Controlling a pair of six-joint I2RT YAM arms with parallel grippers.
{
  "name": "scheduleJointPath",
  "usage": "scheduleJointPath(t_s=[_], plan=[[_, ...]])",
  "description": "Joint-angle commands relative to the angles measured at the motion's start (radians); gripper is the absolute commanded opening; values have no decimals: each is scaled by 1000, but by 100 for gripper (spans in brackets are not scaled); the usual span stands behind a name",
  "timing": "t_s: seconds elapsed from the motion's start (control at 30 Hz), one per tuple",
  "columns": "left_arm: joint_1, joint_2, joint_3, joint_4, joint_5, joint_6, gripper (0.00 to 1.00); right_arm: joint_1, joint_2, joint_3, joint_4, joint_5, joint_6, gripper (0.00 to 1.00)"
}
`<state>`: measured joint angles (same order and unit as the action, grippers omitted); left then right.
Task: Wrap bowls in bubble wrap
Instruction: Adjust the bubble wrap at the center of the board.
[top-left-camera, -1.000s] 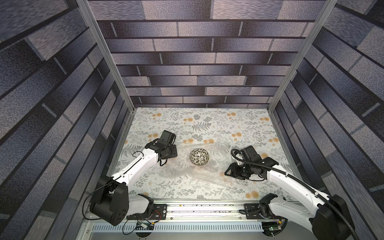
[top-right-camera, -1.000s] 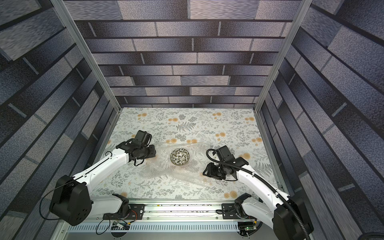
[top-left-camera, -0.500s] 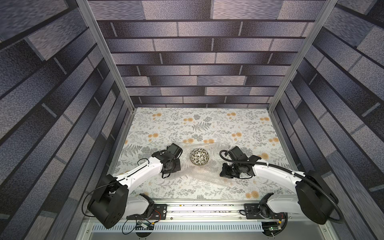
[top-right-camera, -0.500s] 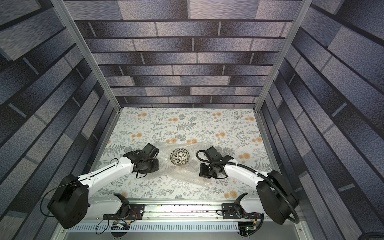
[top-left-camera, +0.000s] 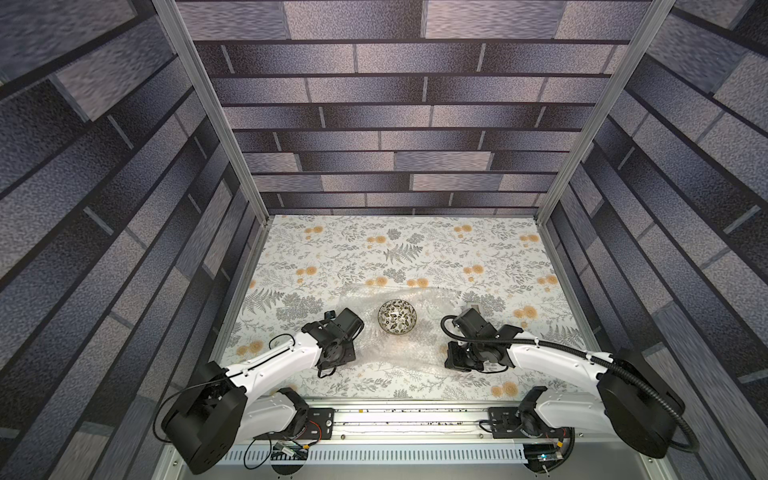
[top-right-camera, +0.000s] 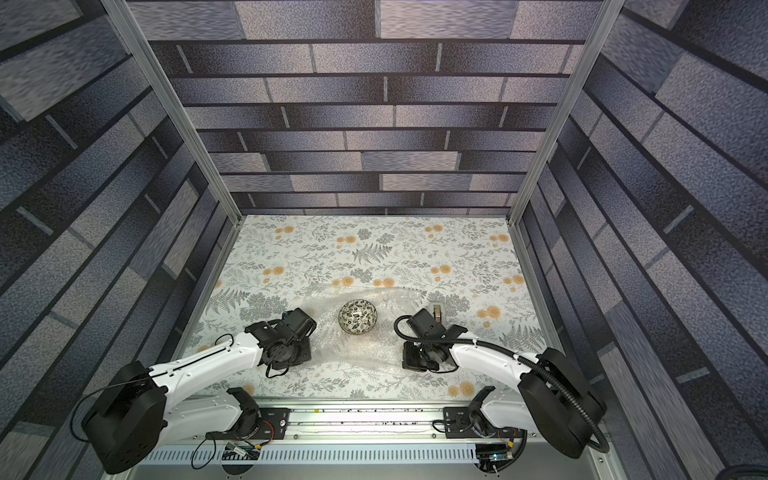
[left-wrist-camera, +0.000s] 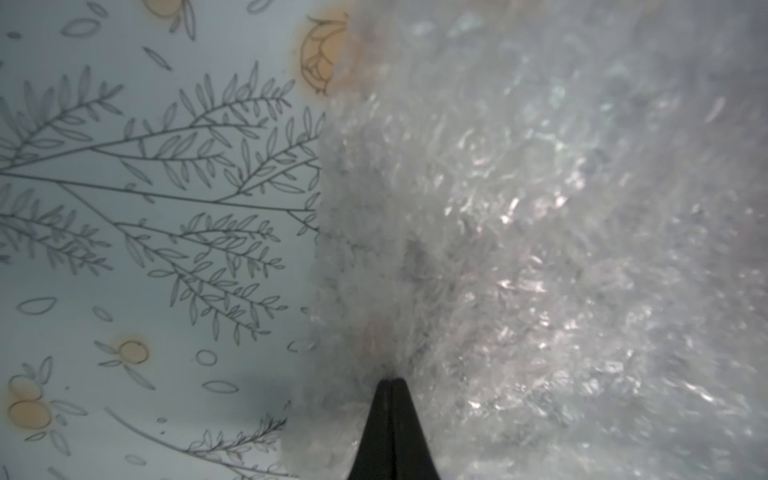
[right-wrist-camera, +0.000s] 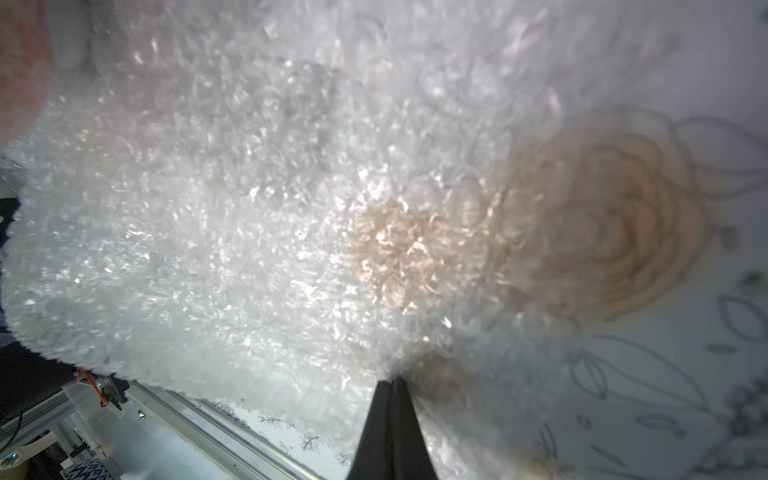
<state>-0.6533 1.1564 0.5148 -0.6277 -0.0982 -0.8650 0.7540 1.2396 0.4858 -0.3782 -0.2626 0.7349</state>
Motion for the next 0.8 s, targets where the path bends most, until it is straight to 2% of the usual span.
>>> scheduleJointPath(t_s=[0.0, 0.27, 0.43, 0.53, 0.63, 0.77], plan=[[-5, -48, -51, -115, -40, -60, 0, 14, -17, -42, -67, 30, 20, 0], [-12, -178, -72, -214, -46, -99, 0, 29, -178, -66, -209, 34, 24, 0], [-7, -223, -12, -174, -34, -74, 10, 30, -337, -41, -212, -6, 72, 0], [7, -191, 66, -182, -48, -24, 16, 30, -406, -32, -243, -11, 102, 5], [31, -144, 138, -179, -65, 33, 20, 31, -401, -20, -251, 11, 97, 7], [68, -90, 191, -116, -46, 80, 21, 30, -293, -10, -109, 14, 108, 6]])
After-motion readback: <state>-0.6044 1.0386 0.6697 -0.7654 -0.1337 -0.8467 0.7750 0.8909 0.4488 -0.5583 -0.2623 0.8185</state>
